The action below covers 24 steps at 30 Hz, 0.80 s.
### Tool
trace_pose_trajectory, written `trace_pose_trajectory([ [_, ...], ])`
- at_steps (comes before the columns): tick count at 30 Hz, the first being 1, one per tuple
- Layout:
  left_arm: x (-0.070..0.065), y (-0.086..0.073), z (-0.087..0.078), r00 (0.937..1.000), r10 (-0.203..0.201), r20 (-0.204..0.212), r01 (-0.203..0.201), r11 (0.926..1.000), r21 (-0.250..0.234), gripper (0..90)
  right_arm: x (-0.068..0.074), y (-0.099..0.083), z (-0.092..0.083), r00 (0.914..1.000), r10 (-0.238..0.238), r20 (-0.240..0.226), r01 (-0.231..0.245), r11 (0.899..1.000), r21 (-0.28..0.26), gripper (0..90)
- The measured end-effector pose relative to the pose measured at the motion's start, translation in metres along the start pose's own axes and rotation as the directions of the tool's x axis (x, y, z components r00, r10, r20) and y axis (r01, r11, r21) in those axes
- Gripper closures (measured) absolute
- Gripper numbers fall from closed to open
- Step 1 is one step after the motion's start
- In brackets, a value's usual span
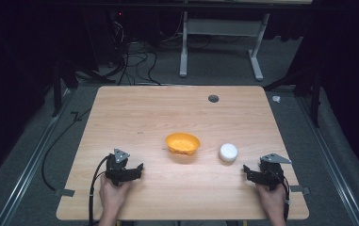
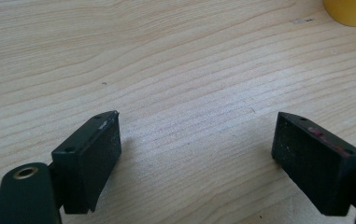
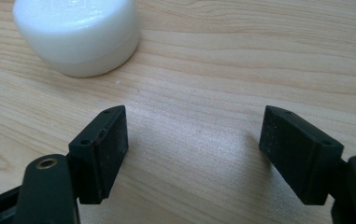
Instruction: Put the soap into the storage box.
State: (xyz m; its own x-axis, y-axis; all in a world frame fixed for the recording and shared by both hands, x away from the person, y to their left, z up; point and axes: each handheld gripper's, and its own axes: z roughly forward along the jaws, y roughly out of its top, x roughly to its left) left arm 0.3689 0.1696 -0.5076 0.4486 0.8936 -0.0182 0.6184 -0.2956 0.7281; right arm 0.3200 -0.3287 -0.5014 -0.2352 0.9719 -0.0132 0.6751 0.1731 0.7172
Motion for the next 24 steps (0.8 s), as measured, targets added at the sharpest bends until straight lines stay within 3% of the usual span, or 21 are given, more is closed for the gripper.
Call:
trace_pose_trajectory([
  [24,0.0002,0.0001,-0.0001,1.0000,0.002,0.001,-0.002,1.0000,0.002,16.1,0.0016,-0.0012,-0.0017,0.9999,-0.007,-0.016,0.007,1.000,-0.003,25.0],
])
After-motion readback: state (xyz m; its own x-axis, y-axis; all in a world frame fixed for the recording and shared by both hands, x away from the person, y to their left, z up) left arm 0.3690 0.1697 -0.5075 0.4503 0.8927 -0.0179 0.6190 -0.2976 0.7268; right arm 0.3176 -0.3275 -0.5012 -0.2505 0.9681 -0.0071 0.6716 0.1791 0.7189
